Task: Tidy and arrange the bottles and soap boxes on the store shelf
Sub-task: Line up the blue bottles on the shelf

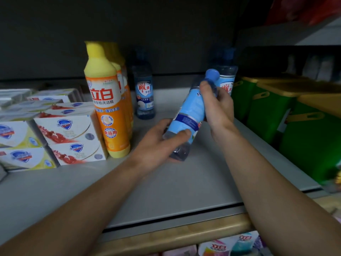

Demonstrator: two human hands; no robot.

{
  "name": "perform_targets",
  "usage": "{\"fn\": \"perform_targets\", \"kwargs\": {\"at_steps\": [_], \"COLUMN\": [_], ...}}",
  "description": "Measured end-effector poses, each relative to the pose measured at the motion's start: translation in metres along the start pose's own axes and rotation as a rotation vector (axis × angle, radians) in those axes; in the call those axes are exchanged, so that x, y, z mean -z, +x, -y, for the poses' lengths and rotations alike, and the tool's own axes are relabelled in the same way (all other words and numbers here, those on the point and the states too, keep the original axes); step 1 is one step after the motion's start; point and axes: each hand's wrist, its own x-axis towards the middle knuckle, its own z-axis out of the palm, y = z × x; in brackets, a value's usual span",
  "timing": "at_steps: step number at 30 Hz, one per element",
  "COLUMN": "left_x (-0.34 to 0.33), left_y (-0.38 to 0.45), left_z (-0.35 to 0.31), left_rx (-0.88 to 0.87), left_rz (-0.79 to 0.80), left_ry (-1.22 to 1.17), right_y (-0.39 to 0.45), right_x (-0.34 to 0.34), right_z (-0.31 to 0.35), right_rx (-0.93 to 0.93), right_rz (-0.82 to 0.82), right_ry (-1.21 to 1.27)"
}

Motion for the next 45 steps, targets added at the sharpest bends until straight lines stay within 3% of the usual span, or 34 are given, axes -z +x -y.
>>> {"fn": "perform_targets", "kwargs": {"at_steps": [3, 4, 6, 8, 10, 12, 17, 22, 25, 30, 35, 41, 45], "left_x": [-0.006, -0.006, -0.004, 0.002, 0.009, 0.01, 0.006, 0.003, -0.003, -0.004, -0.002, -0.002, -0.003], "left_y": [-0.002, -0.002, -0.003, -0.003, -0.005, -0.005, -0.008, -0.005, -0.006, 0.003, 0.011, 0.016, 0.013], "left_z": [0.003, 0.003, -0.001, -0.007, -0.009, -0.009, -0.007, -0.006, 0.006, 0.012, 0.018, 0.023, 0.018], "left_rx": [-0.124, -0.11, 0.018, 0.205, 0.283, 0.298, 0.297, 0.267, 0.1, -0.214, -0.25, -0.25, -0.306], "left_rz": [-0.107, -0.082, 0.025, 0.187, 0.328, 0.398, 0.444, 0.321, 0.252, 0.059, 0.0, -0.022, -0.065], "left_ry": [0.221, 0.171, -0.144, -0.497, -0.729, -0.823, -0.789, -0.569, -0.309, 0.092, 0.403, 0.528, 0.696], "right_y": [0.0, 0.0, 0.001, 0.005, 0.006, 0.005, 0.002, 0.002, -0.004, -0.016, -0.031, -0.039, -0.051], "right_x": [0.0, 0.0, -0.001, -0.003, -0.007, -0.011, -0.011, -0.008, -0.008, 0.0, 0.001, -0.001, 0.0], "right_z": [-0.003, -0.003, -0.003, -0.003, -0.006, -0.013, -0.023, -0.015, -0.007, 0.011, 0.014, 0.012, 0.009], "right_rx": [0.037, 0.038, 0.011, -0.078, -0.184, -0.251, -0.324, -0.286, -0.199, 0.275, 0.635, 0.587, 0.501], "right_rz": [-0.029, -0.01, 0.054, 0.127, 0.197, 0.231, 0.299, 0.315, 0.297, 0.131, 0.151, 0.156, 0.17], "right_ry": [-0.035, -0.036, 0.027, 0.188, 0.308, 0.313, 0.248, 0.302, 0.194, 0.027, -0.158, -0.223, -0.393]}}
